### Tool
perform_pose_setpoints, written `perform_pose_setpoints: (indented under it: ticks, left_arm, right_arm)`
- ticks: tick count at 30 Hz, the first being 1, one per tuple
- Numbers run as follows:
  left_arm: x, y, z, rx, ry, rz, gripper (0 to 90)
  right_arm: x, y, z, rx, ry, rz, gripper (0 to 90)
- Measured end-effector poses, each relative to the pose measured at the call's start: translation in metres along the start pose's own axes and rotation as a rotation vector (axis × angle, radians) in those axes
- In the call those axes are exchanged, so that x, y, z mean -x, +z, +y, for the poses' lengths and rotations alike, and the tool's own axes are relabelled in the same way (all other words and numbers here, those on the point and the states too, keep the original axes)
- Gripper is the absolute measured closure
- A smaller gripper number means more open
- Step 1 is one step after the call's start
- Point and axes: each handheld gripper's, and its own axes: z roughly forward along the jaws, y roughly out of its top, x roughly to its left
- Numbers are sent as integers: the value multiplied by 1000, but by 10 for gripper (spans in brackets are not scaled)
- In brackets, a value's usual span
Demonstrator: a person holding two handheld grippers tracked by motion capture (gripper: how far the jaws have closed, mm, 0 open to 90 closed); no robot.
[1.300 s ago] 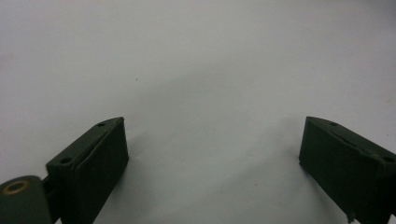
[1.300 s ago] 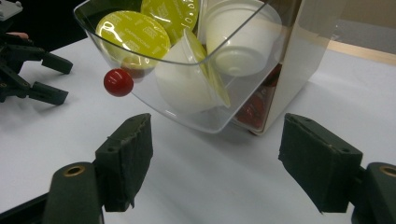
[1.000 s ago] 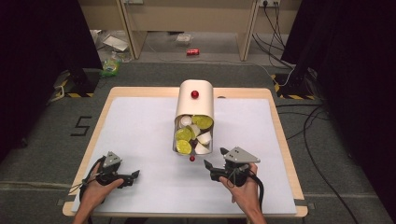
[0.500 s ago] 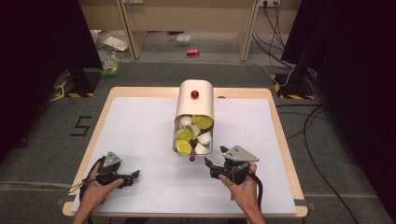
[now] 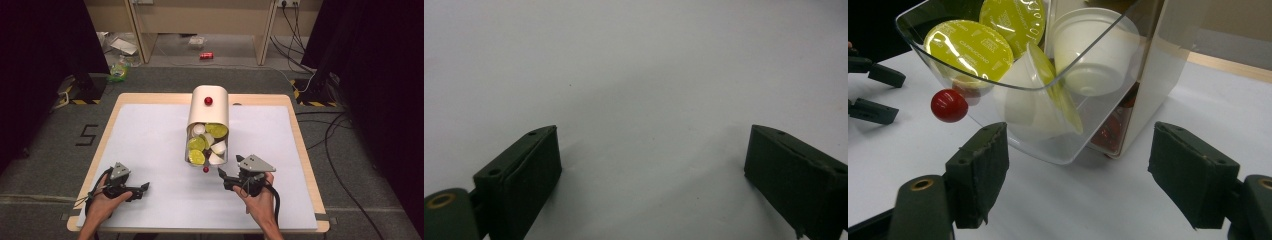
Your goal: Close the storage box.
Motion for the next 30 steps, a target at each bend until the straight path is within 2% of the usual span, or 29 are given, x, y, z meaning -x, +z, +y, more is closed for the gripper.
perform_pose_setpoints:
  ticks: [30]
  left_arm:
    - [0,0,0,0,1,1,72]
  right_arm:
    - [-1,5,9,41,11,-3,241]
